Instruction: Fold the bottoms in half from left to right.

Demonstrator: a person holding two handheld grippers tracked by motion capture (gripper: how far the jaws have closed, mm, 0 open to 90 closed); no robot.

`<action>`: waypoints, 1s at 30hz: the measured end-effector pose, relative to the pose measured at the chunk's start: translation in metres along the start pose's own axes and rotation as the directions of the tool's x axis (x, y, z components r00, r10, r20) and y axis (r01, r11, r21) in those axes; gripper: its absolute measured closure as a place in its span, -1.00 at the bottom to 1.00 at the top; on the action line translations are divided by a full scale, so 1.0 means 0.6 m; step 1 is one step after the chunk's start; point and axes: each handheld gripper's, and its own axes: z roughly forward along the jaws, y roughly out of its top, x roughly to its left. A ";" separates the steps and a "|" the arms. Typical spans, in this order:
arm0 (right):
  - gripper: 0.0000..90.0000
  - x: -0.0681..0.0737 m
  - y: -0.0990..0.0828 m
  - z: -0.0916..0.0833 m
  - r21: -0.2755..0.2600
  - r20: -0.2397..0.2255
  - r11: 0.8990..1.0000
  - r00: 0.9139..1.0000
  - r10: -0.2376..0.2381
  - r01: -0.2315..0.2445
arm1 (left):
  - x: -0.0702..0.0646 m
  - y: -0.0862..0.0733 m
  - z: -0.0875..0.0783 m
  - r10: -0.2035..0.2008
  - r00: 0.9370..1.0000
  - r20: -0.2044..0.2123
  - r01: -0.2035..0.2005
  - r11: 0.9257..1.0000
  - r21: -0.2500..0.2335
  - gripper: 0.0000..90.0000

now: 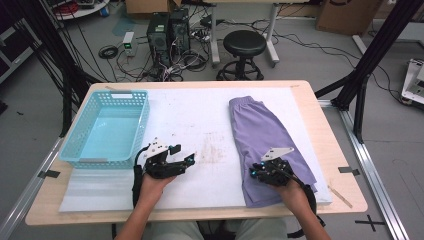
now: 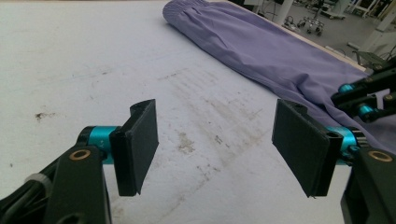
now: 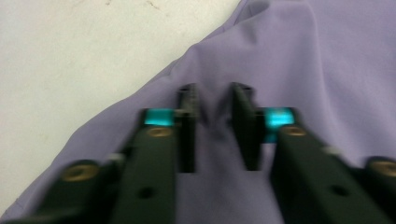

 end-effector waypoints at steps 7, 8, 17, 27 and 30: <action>1.00 -0.007 -0.001 -0.018 -0.034 -0.002 0.999 1.000 0.007 -0.007 | 0.002 0.000 -0.003 -0.004 1.000 -0.006 0.004 1.000 -0.003 -0.30; 1.00 -0.013 -0.001 -0.026 -0.043 0.006 0.999 1.000 0.013 -0.013 | 0.002 0.001 -0.004 -0.003 1.000 -0.006 0.003 1.000 -0.003 -0.30; 0.83 -0.050 -0.021 -0.050 -0.005 0.107 0.998 0.992 0.064 -0.064 | 0.001 0.001 -0.003 0.001 1.000 -0.004 -0.001 1.000 -0.002 -0.30; 0.63 -0.003 0.029 -0.046 -0.113 0.006 0.993 1.000 0.020 -0.019 | 0.001 0.001 -0.004 0.001 1.000 -0.005 -0.001 1.000 0.000 -0.30; 0.63 0.010 0.035 -0.013 -0.032 0.028 0.999 1.000 -0.012 0.013 | 0.000 0.001 -0.004 0.003 1.000 -0.006 -0.003 1.000 0.002 -0.30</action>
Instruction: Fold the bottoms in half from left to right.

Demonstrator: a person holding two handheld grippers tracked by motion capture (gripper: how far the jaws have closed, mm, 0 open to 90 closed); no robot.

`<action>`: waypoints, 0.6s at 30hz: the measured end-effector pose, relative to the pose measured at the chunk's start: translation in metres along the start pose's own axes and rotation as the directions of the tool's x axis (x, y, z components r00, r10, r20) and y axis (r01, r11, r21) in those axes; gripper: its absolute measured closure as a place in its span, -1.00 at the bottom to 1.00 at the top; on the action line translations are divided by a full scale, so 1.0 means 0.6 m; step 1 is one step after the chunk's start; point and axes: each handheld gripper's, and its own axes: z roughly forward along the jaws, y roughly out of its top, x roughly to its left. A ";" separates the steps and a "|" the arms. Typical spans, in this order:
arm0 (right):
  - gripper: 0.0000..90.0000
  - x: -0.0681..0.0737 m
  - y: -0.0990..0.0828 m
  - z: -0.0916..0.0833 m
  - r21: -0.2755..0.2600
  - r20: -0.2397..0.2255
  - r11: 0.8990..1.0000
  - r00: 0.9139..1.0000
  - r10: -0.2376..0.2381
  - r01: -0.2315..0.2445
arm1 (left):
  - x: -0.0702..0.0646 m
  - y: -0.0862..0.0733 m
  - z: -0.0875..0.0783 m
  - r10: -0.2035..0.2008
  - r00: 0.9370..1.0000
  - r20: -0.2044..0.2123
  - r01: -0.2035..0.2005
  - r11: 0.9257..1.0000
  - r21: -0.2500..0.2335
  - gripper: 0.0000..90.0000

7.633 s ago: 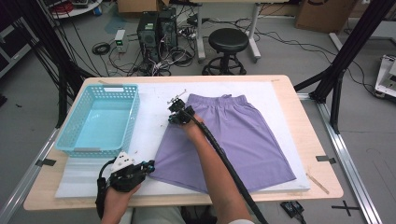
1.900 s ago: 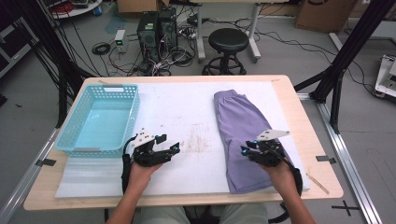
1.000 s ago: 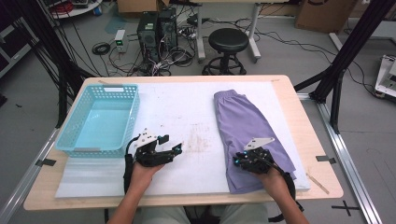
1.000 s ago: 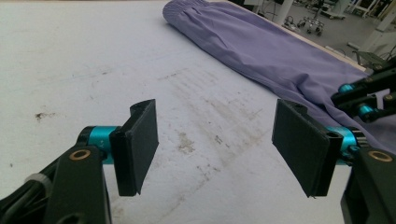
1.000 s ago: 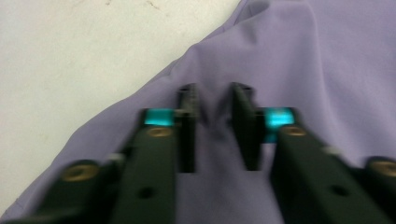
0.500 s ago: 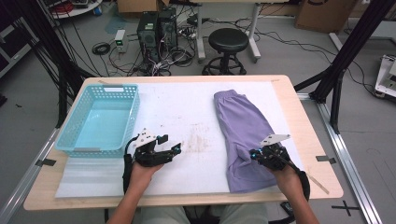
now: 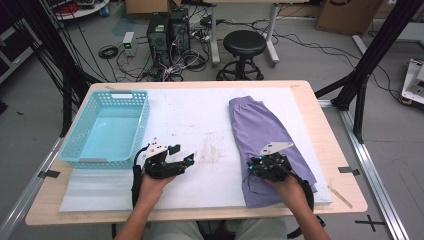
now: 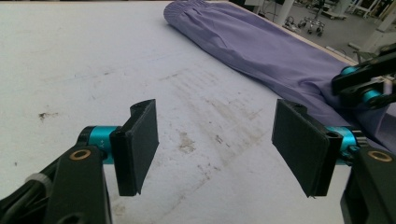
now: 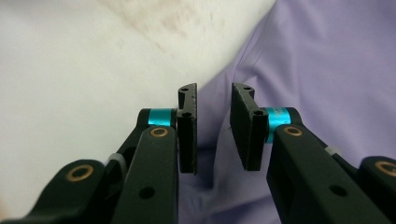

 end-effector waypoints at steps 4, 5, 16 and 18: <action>0.59 0.002 0.003 0.026 0.072 0.071 0.997 0.997 -0.023 0.017 | -0.001 -0.001 0.000 0.000 1.000 0.004 0.000 1.000 0.001 -0.30; 0.59 0.001 0.003 0.029 0.081 0.078 0.997 0.997 -0.023 0.017 | -0.001 -0.001 0.000 0.005 1.000 0.004 -0.005 1.000 0.005 -0.30; 1.00 -0.001 0.014 0.037 0.105 0.025 0.994 0.999 -0.036 0.033 | 0.000 0.000 0.002 -0.002 1.000 0.001 0.002 1.000 0.001 -0.30; 1.00 0.006 0.020 0.039 0.089 -0.005 0.996 1.000 -0.030 0.031 | 0.001 0.000 0.001 -0.001 1.000 0.000 0.001 1.000 0.000 -0.30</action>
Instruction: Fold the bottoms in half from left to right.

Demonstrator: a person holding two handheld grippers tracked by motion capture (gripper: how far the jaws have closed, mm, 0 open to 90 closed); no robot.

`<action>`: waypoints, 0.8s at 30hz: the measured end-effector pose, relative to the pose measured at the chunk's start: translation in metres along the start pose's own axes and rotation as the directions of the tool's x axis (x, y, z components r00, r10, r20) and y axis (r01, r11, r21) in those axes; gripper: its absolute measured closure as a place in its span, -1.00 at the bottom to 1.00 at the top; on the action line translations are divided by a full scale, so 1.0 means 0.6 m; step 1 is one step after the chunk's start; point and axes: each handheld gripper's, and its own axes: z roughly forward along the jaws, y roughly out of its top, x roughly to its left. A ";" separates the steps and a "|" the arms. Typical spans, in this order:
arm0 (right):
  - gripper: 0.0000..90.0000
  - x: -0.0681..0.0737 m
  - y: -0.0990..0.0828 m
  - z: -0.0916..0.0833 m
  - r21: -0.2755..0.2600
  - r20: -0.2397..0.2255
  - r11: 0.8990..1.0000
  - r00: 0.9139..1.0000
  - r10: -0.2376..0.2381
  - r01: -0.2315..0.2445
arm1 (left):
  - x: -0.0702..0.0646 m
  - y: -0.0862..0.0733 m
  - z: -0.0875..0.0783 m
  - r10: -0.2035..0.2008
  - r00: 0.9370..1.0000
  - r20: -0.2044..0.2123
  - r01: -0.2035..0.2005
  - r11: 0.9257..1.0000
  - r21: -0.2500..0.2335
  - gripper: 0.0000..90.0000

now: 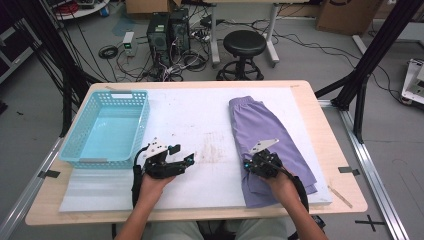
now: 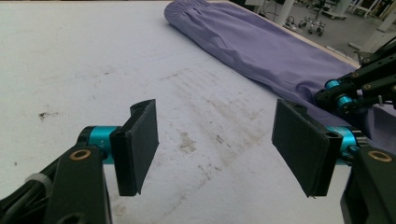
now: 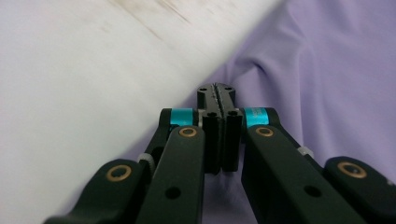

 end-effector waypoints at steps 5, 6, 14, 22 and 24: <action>1.00 0.016 0.022 0.006 -0.033 -0.046 0.999 0.999 -0.009 0.008 | 0.001 0.000 -0.002 -0.004 1.000 0.001 0.004 1.000 -0.006 -0.30; 1.00 0.017 0.025 0.007 -0.039 -0.062 0.999 0.998 -0.002 0.000 | 0.002 0.000 -0.003 -0.007 1.000 0.001 0.007 1.000 -0.005 -0.30; 1.00 0.038 0.062 0.031 -0.067 -0.148 0.997 0.989 0.017 -0.027 | 0.003 0.000 -0.002 -0.011 1.000 0.000 0.011 1.000 -0.005 -0.30; 0.54 0.014 0.038 -0.007 -0.132 -0.120 0.988 0.990 0.070 -0.085 | 0.003 -0.001 -0.001 -0.012 1.000 0.006 0.012 1.000 0.002 -0.30; 0.52 -0.007 0.019 -0.029 -0.168 -0.113 0.976 0.986 0.120 -0.138 | 0.003 -0.001 -0.001 -0.014 1.000 0.002 0.014 1.000 0.000 -0.30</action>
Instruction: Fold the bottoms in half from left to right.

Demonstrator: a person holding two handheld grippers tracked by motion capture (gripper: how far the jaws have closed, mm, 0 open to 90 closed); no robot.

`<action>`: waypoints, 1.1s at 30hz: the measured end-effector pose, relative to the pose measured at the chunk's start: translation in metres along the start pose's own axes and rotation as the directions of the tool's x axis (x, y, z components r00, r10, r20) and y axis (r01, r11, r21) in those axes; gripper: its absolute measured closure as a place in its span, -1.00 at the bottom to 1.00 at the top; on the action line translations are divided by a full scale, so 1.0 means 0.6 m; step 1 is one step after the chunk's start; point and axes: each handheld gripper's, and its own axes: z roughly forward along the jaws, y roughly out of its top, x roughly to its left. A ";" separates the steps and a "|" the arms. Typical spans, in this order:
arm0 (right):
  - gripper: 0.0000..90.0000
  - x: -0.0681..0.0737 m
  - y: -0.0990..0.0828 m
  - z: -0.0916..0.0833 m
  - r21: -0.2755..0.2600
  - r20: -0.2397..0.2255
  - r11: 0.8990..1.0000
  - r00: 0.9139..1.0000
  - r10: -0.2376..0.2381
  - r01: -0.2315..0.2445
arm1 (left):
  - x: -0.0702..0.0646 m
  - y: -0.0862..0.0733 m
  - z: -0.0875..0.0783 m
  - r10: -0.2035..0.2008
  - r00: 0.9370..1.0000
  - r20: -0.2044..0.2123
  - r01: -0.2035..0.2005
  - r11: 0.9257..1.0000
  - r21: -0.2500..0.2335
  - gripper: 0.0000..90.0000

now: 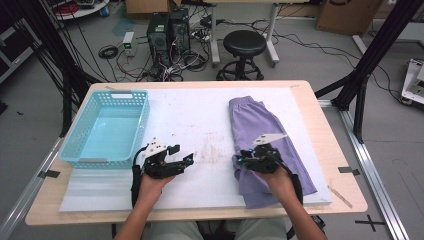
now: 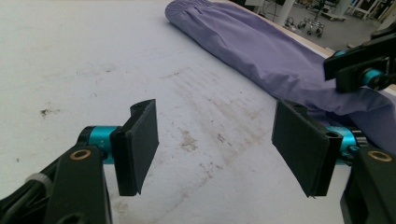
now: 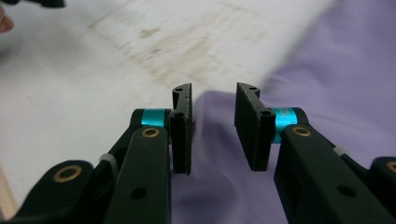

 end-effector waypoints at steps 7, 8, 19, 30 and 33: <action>0.44 -0.071 -0.064 -0.075 -0.069 0.084 0.990 0.988 0.129 -0.123 | -0.001 -0.001 0.003 -0.001 1.000 0.001 0.001 1.000 0.004 -0.30; 0.46 -0.081 -0.075 -0.088 -0.074 0.107 0.989 0.985 0.135 -0.127 | -0.001 -0.001 0.003 -0.001 1.000 0.001 0.001 1.000 0.005 -0.30; 0.52 -0.126 -0.163 -0.156 0.023 0.297 0.980 0.937 0.182 -0.198 | -0.001 -0.001 0.004 0.001 1.000 -0.002 -0.001 1.000 0.004 -0.30; 1.00 -0.138 -0.166 -0.170 0.062 0.390 0.984 0.912 0.131 -0.168 | -0.005 -0.002 0.006 0.006 1.000 0.000 -0.006 1.000 0.012 -0.29; 1.00 -0.154 -0.174 -0.172 0.070 0.403 0.973 0.898 0.176 -0.221 | -0.005 -0.002 0.005 0.006 1.000 0.000 -0.006 1.000 0.011 -0.29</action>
